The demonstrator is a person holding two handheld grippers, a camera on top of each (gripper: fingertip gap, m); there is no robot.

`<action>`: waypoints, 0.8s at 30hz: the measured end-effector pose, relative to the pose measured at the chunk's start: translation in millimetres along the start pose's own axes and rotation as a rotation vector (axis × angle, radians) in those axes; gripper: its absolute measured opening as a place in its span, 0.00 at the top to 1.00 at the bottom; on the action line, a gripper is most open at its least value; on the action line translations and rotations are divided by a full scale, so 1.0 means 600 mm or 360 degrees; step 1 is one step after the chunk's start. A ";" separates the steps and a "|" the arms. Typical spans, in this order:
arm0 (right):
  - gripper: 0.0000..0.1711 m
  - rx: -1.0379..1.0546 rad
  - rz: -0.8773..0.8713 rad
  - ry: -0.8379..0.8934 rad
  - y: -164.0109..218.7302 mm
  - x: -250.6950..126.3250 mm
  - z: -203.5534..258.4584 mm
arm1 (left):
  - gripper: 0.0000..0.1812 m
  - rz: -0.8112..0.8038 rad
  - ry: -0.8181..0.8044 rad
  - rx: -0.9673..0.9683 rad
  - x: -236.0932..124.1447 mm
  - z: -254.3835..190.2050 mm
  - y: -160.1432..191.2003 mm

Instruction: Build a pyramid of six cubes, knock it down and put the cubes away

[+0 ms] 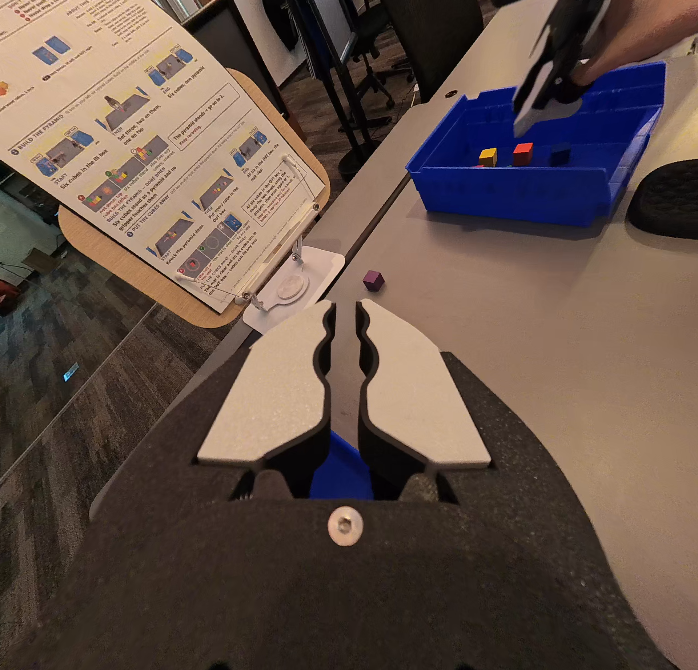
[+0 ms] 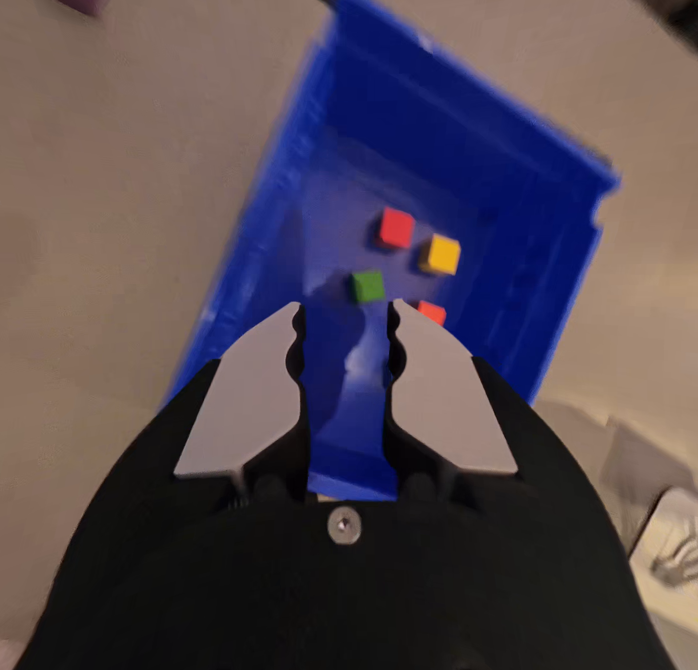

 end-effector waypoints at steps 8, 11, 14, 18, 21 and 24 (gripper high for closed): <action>0.72 -0.0223 -0.0097 -0.0363 -0.192 0.082 0.197 | 0.94 0.0022 -0.0001 0.0002 -0.001 -0.002 0.003; 0.70 -0.0094 -0.0024 -0.0417 -0.233 0.158 0.239 | 0.94 0.0015 -0.0007 -0.0009 -0.003 0.002 0.004; 0.68 0.0047 0.0061 -0.0442 -0.257 0.219 0.266 | 0.94 0.0011 -0.0006 -0.0019 -0.006 0.005 0.007; 0.67 0.0207 0.0153 -0.0399 -0.270 0.267 0.269 | 0.94 0.0002 -0.0008 -0.0040 -0.010 0.012 0.010; 0.68 0.0278 0.0199 -0.0379 -0.271 0.285 0.267 | 0.94 -0.0010 -0.0002 -0.0049 -0.012 0.014 0.010; 0.72 0.0297 0.0257 -0.0390 -0.267 0.297 0.274 | 0.94 -0.0005 0.0004 -0.0045 -0.009 0.013 0.011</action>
Point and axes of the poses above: each gripper's, where its closed fingertips meet, x out along the fingers, y out of its underside, z = x × y across the jaws, the point moved 3 cm from there along -x, back along the fingers, and after that the axes turned 3 degrees about -y, right-handed, at the moved point
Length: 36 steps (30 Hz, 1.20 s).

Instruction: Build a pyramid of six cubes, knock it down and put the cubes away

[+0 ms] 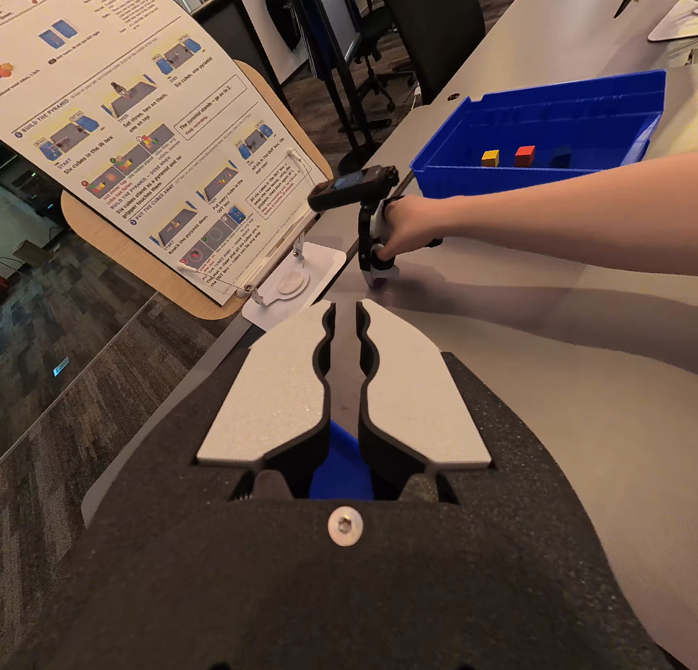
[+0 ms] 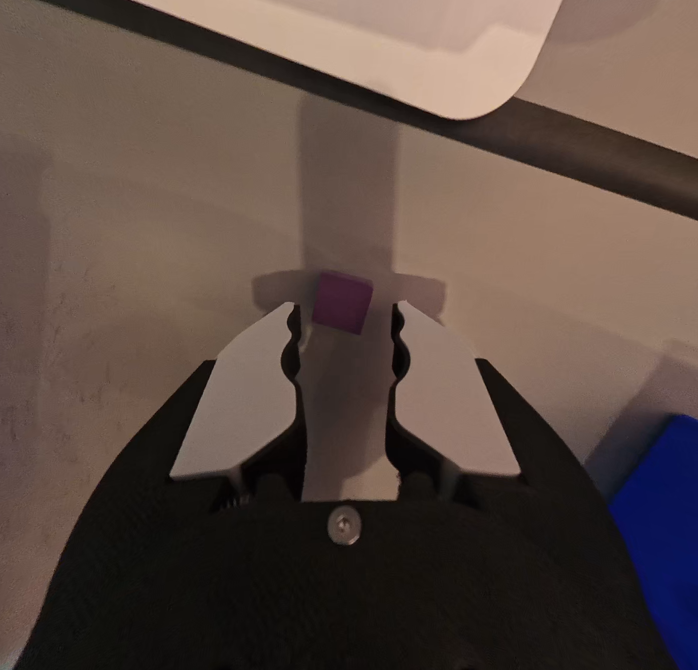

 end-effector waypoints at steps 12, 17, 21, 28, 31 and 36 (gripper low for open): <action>0.83 -0.0231 -0.0048 -0.0001 0.019 -0.022 -0.003 | 0.94 0.0032 0.0025 0.0019 0.008 -0.006 0.003; 0.83 -0.0507 -0.0383 -0.0137 0.049 -0.215 0.017 | 0.94 0.0034 0.0023 0.0027 0.007 -0.008 0.002; 0.83 -0.0460 -0.0621 0.0069 0.127 -0.393 -0.073 | 0.94 0.0052 0.0024 0.0034 0.012 -0.011 0.001; 0.82 -0.0052 -0.0073 0.0119 0.324 -0.294 -0.257 | 0.94 0.0043 0.0041 0.0057 0.022 -0.023 -0.010; 0.83 -0.0030 -0.0001 0.0123 0.352 -0.235 -0.272 | 0.94 0.0054 0.0044 0.0046 0.026 -0.025 -0.010; 0.82 0.0005 0.0066 0.0169 0.371 -0.196 -0.293 | 0.94 0.0091 0.0044 0.0057 0.025 -0.027 -0.002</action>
Point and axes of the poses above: each gripper's, where its closed fingertips meet, x out along the fingers, y out of its underside, z = x × y across the jaws, the point moved 3 cm from there along -x, back along the fingers, and after that the axes turned 3 degrees about -y, right-handed, at the moved point
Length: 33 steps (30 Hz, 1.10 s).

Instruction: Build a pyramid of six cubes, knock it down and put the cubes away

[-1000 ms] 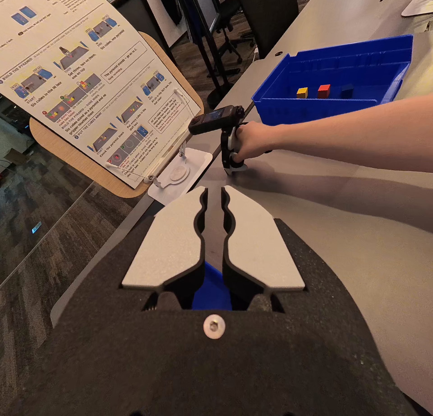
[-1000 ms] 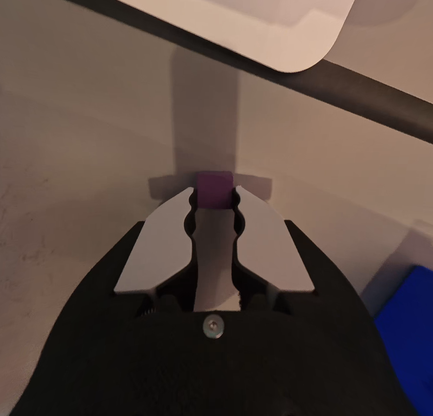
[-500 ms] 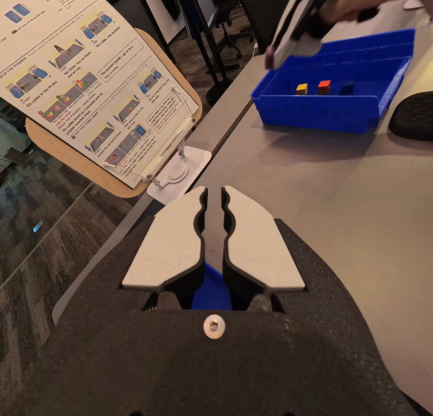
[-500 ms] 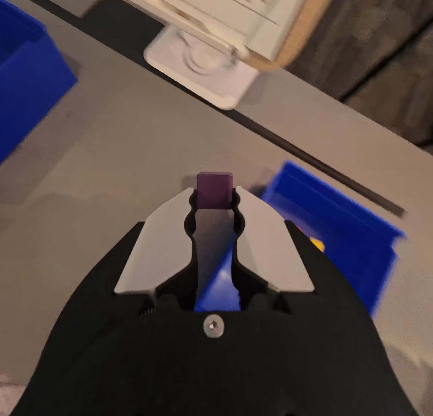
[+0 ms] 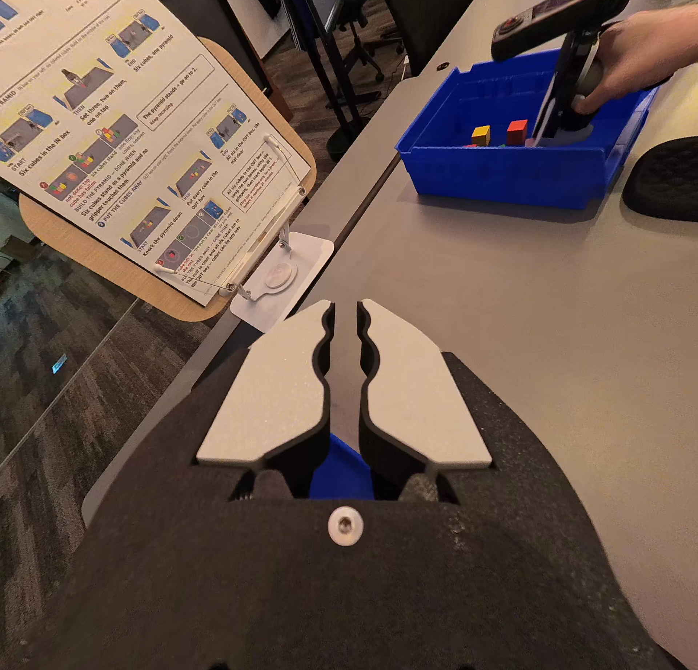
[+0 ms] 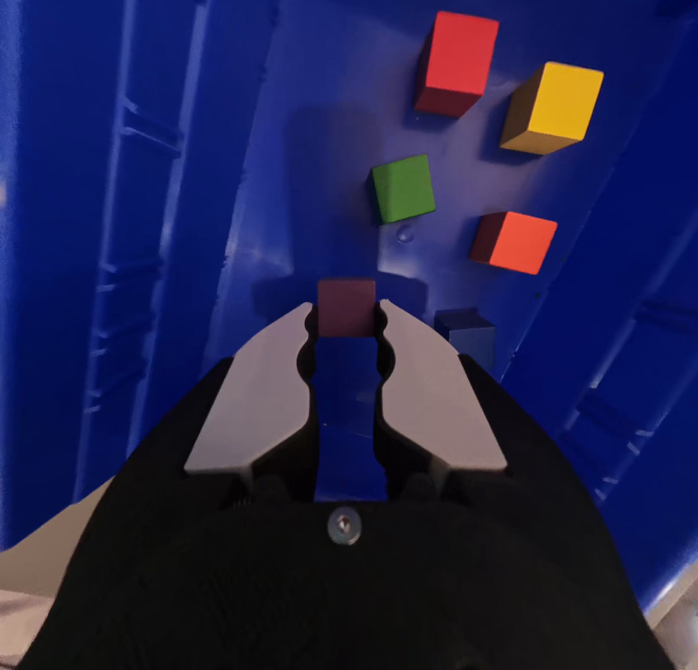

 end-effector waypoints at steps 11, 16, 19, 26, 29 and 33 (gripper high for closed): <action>0.73 -0.0036 0.0027 0.0022 0.021 0.015 -0.007 | 0.94 0.0010 -0.0025 -0.0022 -0.004 0.010 0.006; 0.73 -0.0137 -0.0436 0.0178 -0.026 -0.147 -0.032 | 0.89 0.0083 -0.0261 -0.0177 -0.055 0.069 0.054; 0.70 0.0000 -0.0540 0.0368 -0.049 -0.209 -0.125 | 0.72 0.0364 -0.0751 -0.0401 -0.112 0.152 0.141; 0.62 0.0349 -0.0012 0.0158 0.009 -0.089 -0.233 | 0.57 0.0772 -0.1322 -0.0960 -0.224 0.235 0.308; 0.70 0.0403 0.0051 0.0027 0.026 -0.050 -0.223 | 0.57 0.0978 -0.1217 -0.1183 -0.221 0.227 0.379; 0.87 0.0429 0.0097 -0.0117 0.024 -0.036 -0.204 | 0.61 0.1100 -0.0836 -0.1523 -0.173 0.197 0.435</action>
Point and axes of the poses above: each gripper's, where its closed fingertips meet, x out along the fingers, y out of its underside, z = x × y across the jaws, the point moved 3 cm from there along -x, back along the fingers, and after that the axes turned 3 degrees about -y, right-handed, at the moved point
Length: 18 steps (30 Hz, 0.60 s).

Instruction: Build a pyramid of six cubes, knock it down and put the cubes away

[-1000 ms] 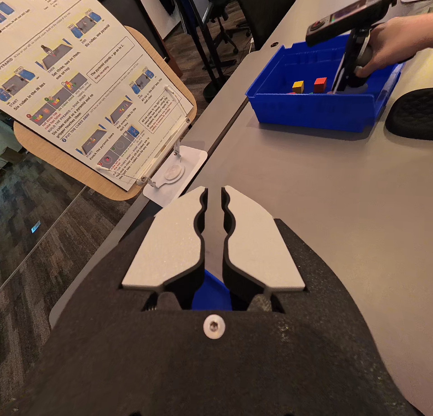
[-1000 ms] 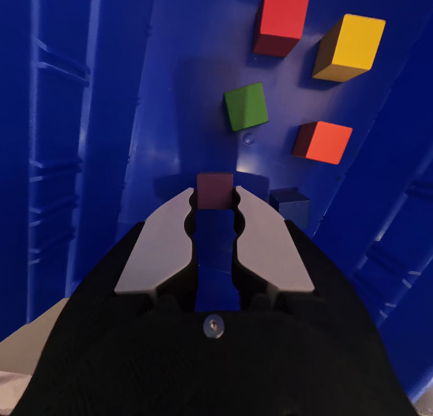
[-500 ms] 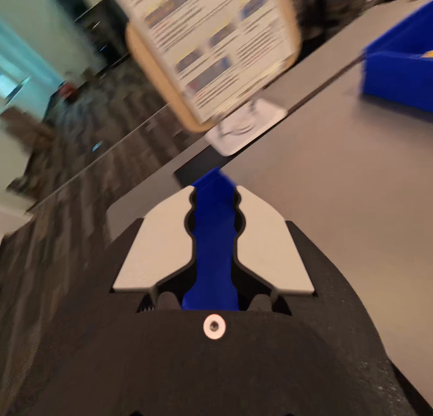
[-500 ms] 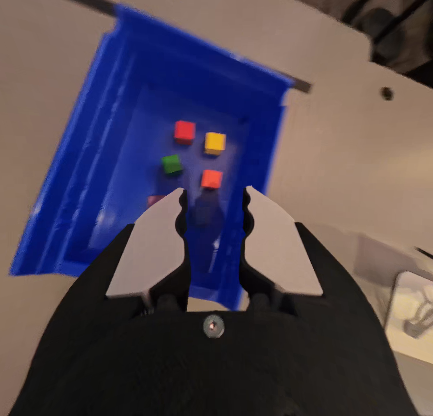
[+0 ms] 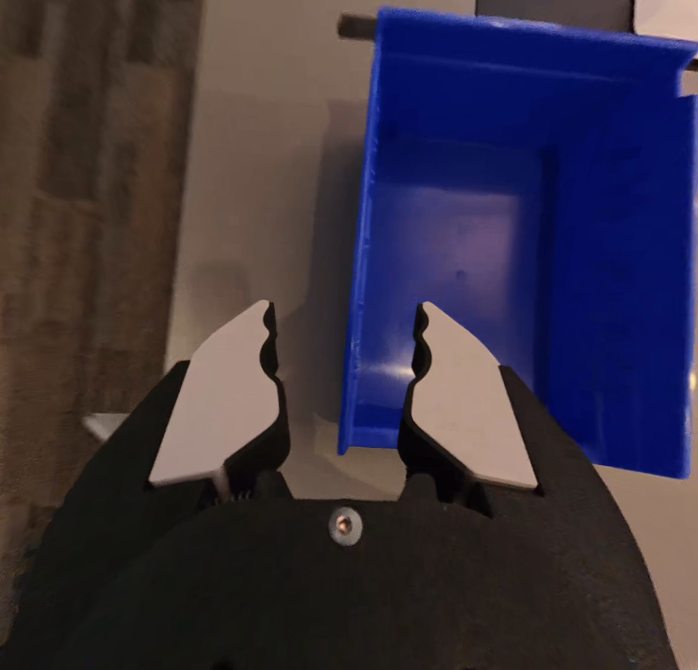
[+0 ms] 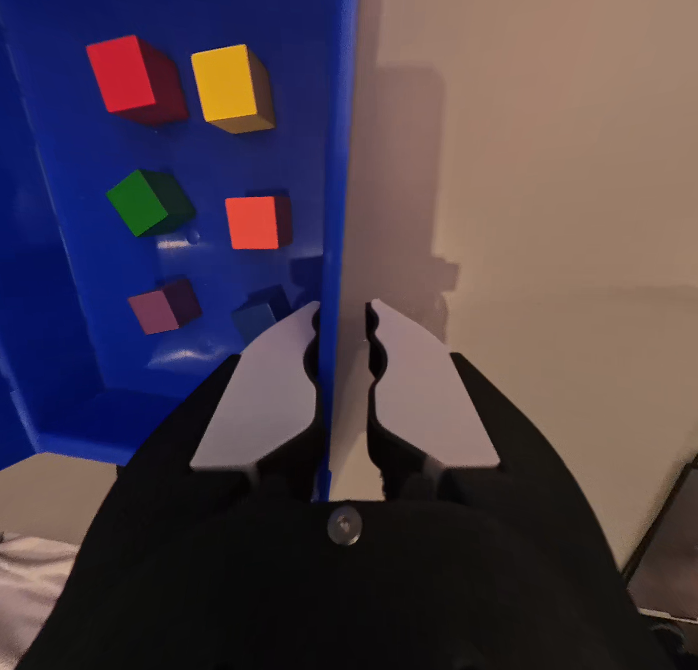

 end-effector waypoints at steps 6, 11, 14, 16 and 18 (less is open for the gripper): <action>0.95 -0.0045 0.0124 0.0070 0.002 0.005 0.012 | 0.78 0.0396 0.0055 0.0044 0.074 -0.008 0.040; 0.95 -0.0010 0.0111 0.0047 0.003 0.005 0.013 | 0.96 0.0481 0.0101 0.0039 0.104 -0.017 0.043; 0.96 -0.0006 0.0117 0.0017 0.006 0.007 0.023 | 0.97 0.0512 0.0147 0.0048 0.112 -0.023 0.046; 0.96 -0.0019 0.0108 -0.0015 0.006 0.009 0.037 | 0.97 0.0526 0.0146 0.0118 0.112 -0.032 0.046; 0.96 -0.0010 0.0084 -0.0040 0.003 0.013 0.056 | 0.97 0.0557 0.0188 0.0199 0.111 -0.054 0.049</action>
Point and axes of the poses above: each gripper's, where its closed fingertips meet, x out along the fingers, y out of its underside, z = x × y across the jaws, the point moved 3 cm from there along -x, back along the fingers, and after that the axes turned 3 degrees about -y, right-handed, at the moved point
